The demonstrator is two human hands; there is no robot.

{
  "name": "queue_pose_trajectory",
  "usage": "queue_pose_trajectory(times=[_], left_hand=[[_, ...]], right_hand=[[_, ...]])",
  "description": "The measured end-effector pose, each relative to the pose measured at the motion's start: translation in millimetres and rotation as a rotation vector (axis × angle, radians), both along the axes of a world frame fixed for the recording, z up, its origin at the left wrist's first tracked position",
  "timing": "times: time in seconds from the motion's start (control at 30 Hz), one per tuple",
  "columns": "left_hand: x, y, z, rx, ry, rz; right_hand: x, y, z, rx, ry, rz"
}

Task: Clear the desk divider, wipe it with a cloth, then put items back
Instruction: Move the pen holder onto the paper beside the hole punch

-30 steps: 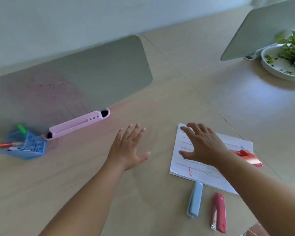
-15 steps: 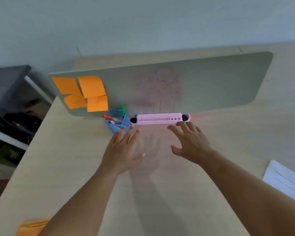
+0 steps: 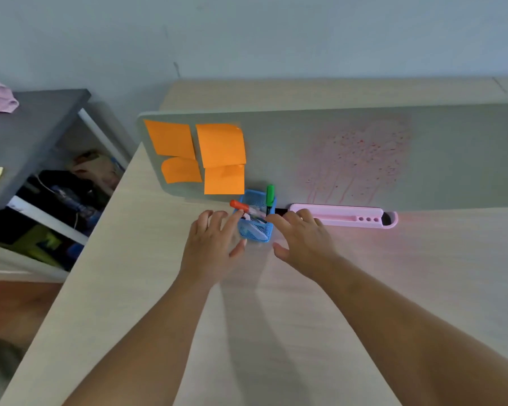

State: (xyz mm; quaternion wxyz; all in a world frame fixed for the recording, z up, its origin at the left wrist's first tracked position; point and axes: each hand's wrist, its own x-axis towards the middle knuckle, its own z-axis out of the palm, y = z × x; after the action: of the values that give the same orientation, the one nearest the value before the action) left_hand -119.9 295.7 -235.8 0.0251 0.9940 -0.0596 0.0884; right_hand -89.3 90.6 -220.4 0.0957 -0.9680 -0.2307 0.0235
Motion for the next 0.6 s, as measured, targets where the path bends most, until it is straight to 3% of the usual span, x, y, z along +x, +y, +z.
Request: queue_pose_trajectory(times=[0.17, 0.37, 0.6], left_hand=[[17.7, 0.5, 1.7, -0.079, 0.045, -0.066], [14.8, -8.1, 9.9, -0.347, 0.030, -0.004], [-14.3, -36.4, 28.3, -0.331, -0.057, -0.119]], right_hand=[[14.7, 25.7, -0.4, 0.134, 0.039, -0.072], [8.6, 28.0, 3.5, 0.234, 0.137, -0.159], [-34.8, -3.9, 15.6, 0.239, 0.088, -0.218]])
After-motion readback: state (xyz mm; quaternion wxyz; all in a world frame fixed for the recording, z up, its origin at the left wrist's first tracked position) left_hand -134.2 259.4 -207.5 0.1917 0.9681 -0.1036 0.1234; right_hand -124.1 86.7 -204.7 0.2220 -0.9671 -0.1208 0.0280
